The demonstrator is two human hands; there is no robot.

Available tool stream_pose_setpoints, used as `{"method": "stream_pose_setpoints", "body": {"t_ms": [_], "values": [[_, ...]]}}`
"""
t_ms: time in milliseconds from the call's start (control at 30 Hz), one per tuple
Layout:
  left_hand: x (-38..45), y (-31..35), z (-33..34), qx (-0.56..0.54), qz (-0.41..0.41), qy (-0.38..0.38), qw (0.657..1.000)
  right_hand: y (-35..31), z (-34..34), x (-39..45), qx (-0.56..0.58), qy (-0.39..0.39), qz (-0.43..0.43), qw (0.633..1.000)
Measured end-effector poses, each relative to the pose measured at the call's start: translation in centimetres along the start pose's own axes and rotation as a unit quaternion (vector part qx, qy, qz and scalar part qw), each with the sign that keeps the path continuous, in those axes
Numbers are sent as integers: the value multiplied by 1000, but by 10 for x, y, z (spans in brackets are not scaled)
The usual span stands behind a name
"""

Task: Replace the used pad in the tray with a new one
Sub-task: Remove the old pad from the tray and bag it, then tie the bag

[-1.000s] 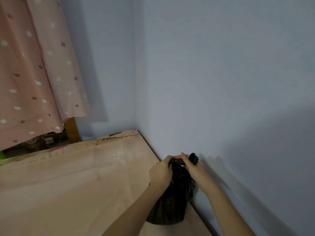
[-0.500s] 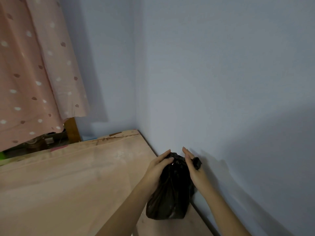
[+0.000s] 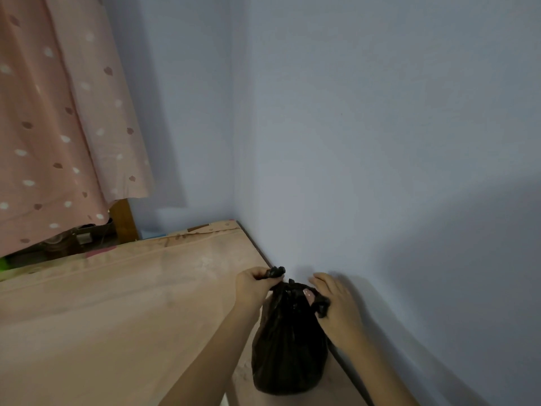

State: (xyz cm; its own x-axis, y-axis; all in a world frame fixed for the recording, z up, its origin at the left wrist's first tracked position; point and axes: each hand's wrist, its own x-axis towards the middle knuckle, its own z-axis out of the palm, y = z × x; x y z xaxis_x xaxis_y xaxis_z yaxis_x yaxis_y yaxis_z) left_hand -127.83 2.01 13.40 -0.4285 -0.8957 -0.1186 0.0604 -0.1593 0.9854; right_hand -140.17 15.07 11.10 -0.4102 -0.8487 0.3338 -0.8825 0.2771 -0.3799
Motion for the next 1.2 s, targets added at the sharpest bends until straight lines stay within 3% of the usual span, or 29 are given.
{"method": "stream_pose_setpoints", "body": {"t_ms": [67,167,233,300,333,433,500,567,700,767,867,933,1000,1067,1133,1200], "values": [[5,-5,-6,-30,-35,9,999,3,0,-1,13,59,29,998],[12,-11,-18,-85,-87,21,992,11,3,-4,11,86,77,993],[16,-18,-30,-99,-121,39,987,16,5,-7,43,79,130,987],[22,-26,-41,-135,-159,77,975,18,12,-9,147,44,234,960],[23,-30,-44,-172,-174,91,965,18,15,-10,244,41,296,923],[16,-40,-30,-311,-226,52,922,11,23,-13,513,64,417,747],[2,-44,-12,-359,-251,-25,898,3,26,-15,577,55,429,693],[-12,-47,0,-344,-247,-65,903,-5,29,-17,605,49,405,684],[-18,-58,2,-183,-200,-65,960,-12,34,-23,535,39,380,754],[-18,-60,0,-77,-170,-44,981,-9,37,-25,522,52,389,757],[-15,-68,-10,-32,-150,-2,988,-5,39,-30,567,87,430,698],[-18,-68,-19,-136,-158,-36,977,-4,42,-33,598,103,457,651],[-30,-65,-23,-288,-160,-99,939,-3,47,-38,626,110,474,610],[-40,-71,-25,-370,-166,-114,907,-3,53,-42,652,129,490,564],[-45,-88,-25,-330,-160,-113,924,-5,59,-43,667,145,500,533],[-44,-107,-22,-182,-176,-59,966,-9,60,-45,676,142,499,524]]}}
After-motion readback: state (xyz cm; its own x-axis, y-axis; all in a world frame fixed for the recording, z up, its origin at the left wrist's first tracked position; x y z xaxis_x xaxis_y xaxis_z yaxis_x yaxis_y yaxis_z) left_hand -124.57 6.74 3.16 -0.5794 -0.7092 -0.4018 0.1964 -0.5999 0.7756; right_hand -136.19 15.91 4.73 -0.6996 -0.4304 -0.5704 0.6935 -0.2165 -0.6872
